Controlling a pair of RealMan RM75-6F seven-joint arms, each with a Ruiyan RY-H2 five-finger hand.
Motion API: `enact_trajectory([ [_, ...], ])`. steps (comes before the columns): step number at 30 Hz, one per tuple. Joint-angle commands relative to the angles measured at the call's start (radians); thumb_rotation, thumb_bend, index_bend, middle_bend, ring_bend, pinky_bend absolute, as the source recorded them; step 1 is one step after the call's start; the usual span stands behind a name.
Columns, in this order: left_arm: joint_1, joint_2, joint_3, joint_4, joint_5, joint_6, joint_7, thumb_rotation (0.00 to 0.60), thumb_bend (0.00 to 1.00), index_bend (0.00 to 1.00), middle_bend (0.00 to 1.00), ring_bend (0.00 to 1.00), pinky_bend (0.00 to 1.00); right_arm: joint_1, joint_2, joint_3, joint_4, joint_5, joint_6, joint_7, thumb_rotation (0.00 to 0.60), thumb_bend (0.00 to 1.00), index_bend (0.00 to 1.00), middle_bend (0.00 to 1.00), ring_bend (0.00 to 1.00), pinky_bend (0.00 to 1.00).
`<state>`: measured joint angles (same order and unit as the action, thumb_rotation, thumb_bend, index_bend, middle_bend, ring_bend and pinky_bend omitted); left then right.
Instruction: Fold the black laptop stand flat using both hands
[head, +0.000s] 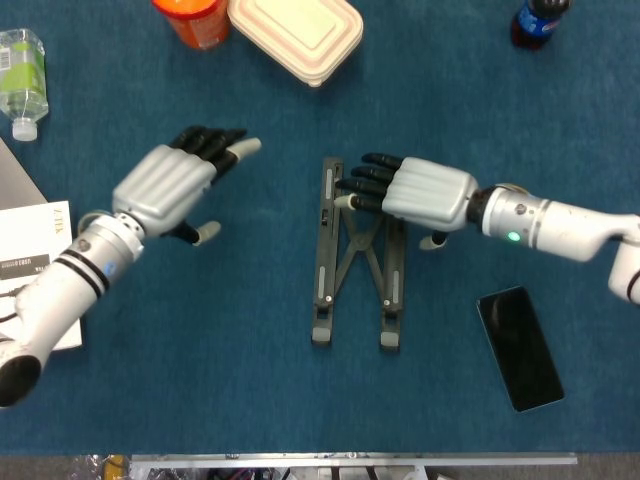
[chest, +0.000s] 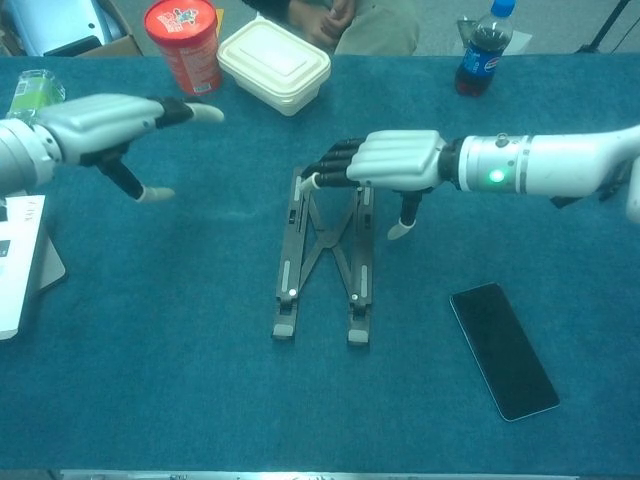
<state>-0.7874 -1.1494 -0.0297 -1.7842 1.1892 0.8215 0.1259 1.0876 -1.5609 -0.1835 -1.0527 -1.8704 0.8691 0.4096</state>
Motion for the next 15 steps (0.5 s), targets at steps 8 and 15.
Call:
enact_trajectory([
  [8, 0.047, 0.051, -0.017, -0.013, 0.021, 0.045, -0.054, 0.600, 0.28, 0.00, 0.00, 0.00, 0.03, 0.099, -0.093, -0.045, 0.120, -0.099, 0.002, 0.036, 0.600, 0.00, 0.00, 0.00, 0.00, 0.00],
  [15, 0.072, 0.074, -0.020, 0.004, 0.054, 0.047, -0.117, 0.600, 0.28, 0.00, 0.00, 0.00, 0.03, 0.128, -0.155, -0.063, 0.184, -0.115, 0.008, 0.053, 0.600, 0.00, 0.00, 0.00, 0.00, 0.00],
])
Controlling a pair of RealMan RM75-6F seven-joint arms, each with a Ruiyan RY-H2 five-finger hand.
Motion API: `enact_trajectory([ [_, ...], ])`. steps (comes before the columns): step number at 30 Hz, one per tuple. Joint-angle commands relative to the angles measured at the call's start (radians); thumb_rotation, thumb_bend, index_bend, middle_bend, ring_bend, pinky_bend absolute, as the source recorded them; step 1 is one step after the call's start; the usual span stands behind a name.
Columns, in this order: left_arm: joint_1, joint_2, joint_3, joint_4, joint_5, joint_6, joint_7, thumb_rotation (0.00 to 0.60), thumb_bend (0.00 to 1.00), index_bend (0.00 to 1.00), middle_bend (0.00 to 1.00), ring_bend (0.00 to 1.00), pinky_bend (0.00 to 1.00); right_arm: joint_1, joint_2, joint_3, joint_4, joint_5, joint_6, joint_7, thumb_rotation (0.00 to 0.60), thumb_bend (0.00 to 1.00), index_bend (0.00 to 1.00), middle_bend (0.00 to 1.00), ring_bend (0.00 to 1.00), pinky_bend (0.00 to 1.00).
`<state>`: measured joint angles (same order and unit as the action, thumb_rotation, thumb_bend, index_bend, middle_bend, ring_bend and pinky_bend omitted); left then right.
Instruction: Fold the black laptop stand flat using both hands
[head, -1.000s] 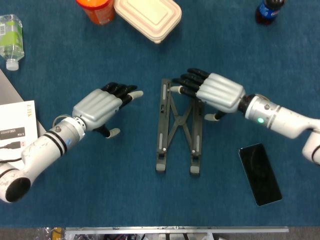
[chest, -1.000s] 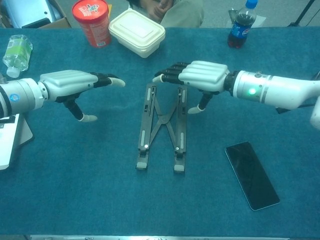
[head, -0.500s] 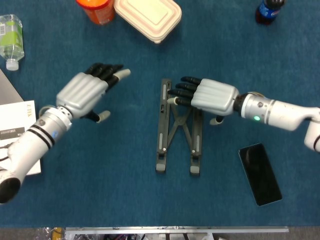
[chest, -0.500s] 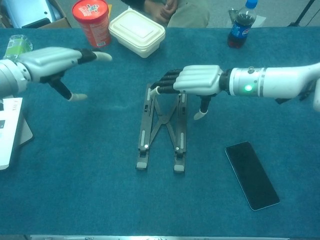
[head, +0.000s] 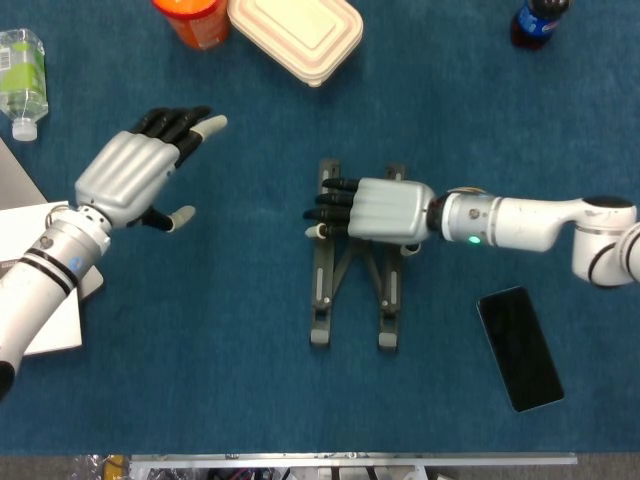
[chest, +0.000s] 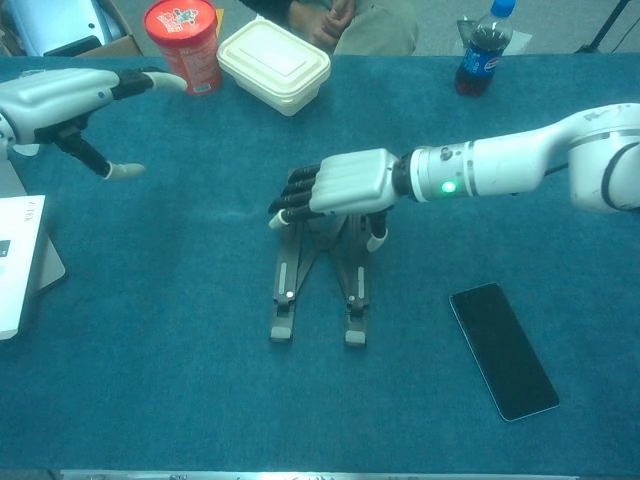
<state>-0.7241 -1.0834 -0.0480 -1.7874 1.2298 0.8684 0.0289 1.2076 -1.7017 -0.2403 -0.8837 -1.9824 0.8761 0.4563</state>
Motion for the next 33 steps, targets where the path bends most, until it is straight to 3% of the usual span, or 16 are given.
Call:
enact_trajectory([
  [1, 0.011, 0.010, -0.002, 0.009, 0.018, -0.001, -0.028, 0.600, 0.28, 0.00, 0.00, 0.00, 0.03, 0.009, -0.018, -0.008, 0.019, -0.002, 0.001, 0.009, 0.600, 0.00, 0.00, 0.00, 0.00, 0.00],
  [33, 0.037, 0.019, -0.019, -0.009, 0.042, -0.010, -0.040, 0.600, 0.28, 0.00, 0.00, 0.00, 0.03, 0.032, 0.057, -0.046, -0.096, 0.023, 0.022, -0.025, 0.600, 0.00, 0.00, 0.00, 0.00, 0.00],
])
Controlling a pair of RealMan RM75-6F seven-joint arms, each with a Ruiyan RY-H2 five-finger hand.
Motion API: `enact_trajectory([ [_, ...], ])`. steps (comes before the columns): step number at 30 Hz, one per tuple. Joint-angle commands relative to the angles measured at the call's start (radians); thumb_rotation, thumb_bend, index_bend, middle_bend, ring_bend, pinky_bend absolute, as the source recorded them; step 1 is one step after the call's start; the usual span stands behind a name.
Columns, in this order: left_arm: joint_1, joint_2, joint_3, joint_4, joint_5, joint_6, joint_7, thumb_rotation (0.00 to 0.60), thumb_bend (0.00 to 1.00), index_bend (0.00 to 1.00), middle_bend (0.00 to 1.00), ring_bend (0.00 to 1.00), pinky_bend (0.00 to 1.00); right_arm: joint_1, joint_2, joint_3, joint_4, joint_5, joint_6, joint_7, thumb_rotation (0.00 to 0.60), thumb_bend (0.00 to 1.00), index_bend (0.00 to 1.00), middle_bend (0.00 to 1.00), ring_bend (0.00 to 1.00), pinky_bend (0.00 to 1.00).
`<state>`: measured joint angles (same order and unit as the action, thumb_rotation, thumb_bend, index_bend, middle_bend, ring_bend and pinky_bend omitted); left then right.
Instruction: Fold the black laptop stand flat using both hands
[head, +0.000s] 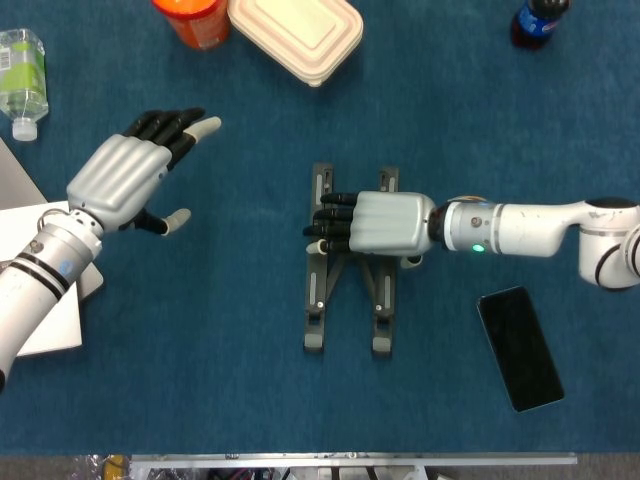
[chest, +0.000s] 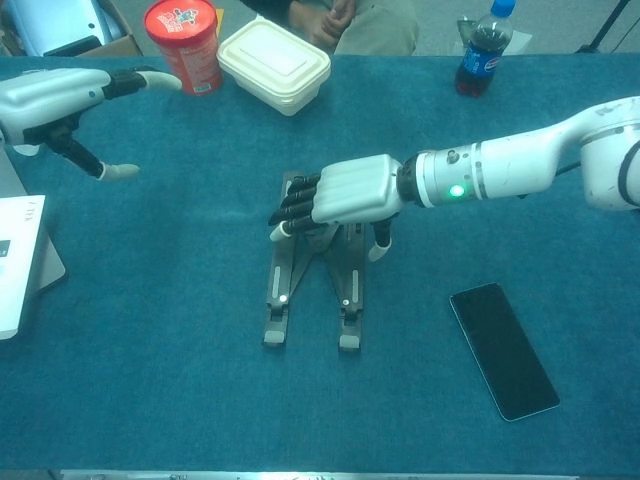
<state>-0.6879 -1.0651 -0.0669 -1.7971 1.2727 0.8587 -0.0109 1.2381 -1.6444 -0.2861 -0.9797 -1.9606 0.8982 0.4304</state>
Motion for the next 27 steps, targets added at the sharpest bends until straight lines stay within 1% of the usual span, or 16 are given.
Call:
enact_trajectory([
  [1, 0.002, 0.001, 0.000, 0.001, -0.001, -0.001, -0.001, 0.600, 0.28, 0.00, 0.00, 0.00, 0.03, 0.002, -0.001, 0.000, 0.001, 0.002, -0.001, 0.001, 0.600, 0.00, 0.00, 0.00, 0.00, 0.00],
  [9, 0.008, 0.001, -0.004, 0.005, 0.003, -0.001, -0.013, 0.600, 0.28, 0.00, 0.00, 0.00, 0.03, 0.012, -0.020, -0.007, 0.015, 0.004, -0.022, 0.012, 0.600, 0.00, 0.00, 0.00, 0.00, 0.00],
  [24, 0.019, 0.006, -0.009, 0.016, 0.025, 0.002, -0.045, 0.600, 0.28, 0.00, 0.00, 0.00, 0.03, 0.038, -0.056, -0.001, 0.037, 0.015, -0.050, 0.028, 0.600, 0.00, 0.00, 0.00, 0.00, 0.00],
  [27, 0.021, 0.006, -0.009, 0.019, 0.030, 0.003, -0.052, 0.600, 0.28, 0.00, 0.00, 0.00, 0.03, 0.039, -0.062, 0.000, 0.041, 0.019, -0.052, 0.031, 0.600, 0.00, 0.00, 0.02, 0.00, 0.00],
])
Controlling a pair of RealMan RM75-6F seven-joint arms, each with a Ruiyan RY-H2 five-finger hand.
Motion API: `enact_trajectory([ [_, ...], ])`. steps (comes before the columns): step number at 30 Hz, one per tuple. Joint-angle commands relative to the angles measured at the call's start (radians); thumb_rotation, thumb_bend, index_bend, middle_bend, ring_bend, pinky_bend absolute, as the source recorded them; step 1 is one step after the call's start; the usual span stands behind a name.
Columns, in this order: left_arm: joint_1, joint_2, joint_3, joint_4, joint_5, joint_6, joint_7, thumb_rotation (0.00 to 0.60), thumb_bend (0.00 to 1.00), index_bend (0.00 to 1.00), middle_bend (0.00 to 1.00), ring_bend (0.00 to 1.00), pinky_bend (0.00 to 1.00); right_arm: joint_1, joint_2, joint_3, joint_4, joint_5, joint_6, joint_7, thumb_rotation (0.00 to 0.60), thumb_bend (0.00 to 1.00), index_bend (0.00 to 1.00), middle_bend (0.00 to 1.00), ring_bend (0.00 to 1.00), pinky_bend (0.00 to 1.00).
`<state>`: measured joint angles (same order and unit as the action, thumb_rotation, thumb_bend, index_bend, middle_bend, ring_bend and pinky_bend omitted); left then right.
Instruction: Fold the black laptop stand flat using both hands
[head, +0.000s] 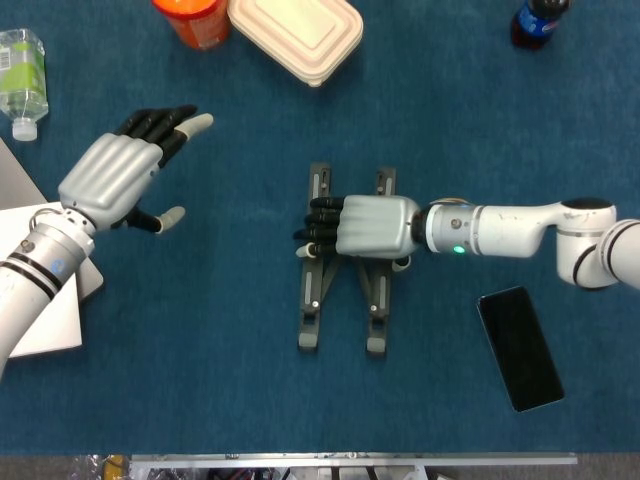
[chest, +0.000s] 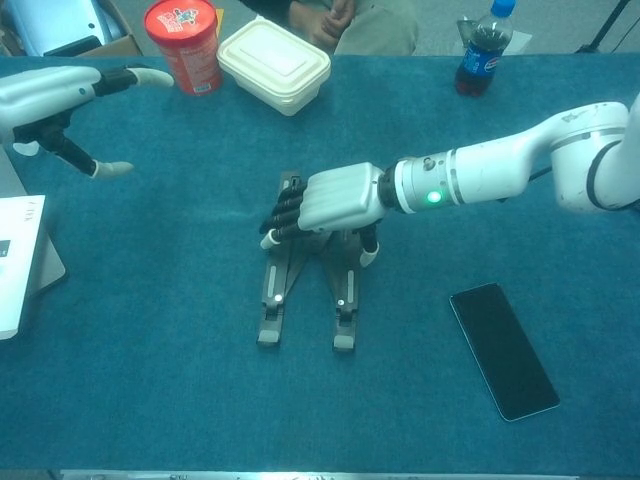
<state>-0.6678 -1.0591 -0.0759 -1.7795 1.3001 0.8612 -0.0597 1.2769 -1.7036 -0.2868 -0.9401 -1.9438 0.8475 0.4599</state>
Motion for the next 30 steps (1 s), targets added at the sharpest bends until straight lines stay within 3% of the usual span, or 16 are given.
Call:
enact_trajectory([
  [1, 0.002, 0.000, 0.000, 0.003, 0.004, 0.001, -0.006, 0.600, 0.28, 0.00, 0.00, 0.00, 0.03, 0.001, -0.003, 0.000, 0.001, 0.004, -0.005, 0.004, 0.600, 0.00, 0.00, 0.03, 0.00, 0.00],
  [7, 0.005, -0.001, 0.000, 0.010, 0.014, -0.002, -0.021, 0.600, 0.28, 0.00, 0.00, 0.00, 0.03, 0.006, -0.008, 0.000, 0.002, 0.013, -0.017, 0.006, 0.600, 0.00, 0.00, 0.13, 0.00, 0.00],
  [30, 0.007, 0.000, -0.002, 0.010, 0.022, -0.008, -0.027, 0.600, 0.28, 0.00, 0.00, 0.00, 0.03, -0.004, -0.014, 0.002, 0.009, 0.027, 0.006, 0.012, 0.600, 0.00, 0.00, 0.28, 0.04, 0.00],
])
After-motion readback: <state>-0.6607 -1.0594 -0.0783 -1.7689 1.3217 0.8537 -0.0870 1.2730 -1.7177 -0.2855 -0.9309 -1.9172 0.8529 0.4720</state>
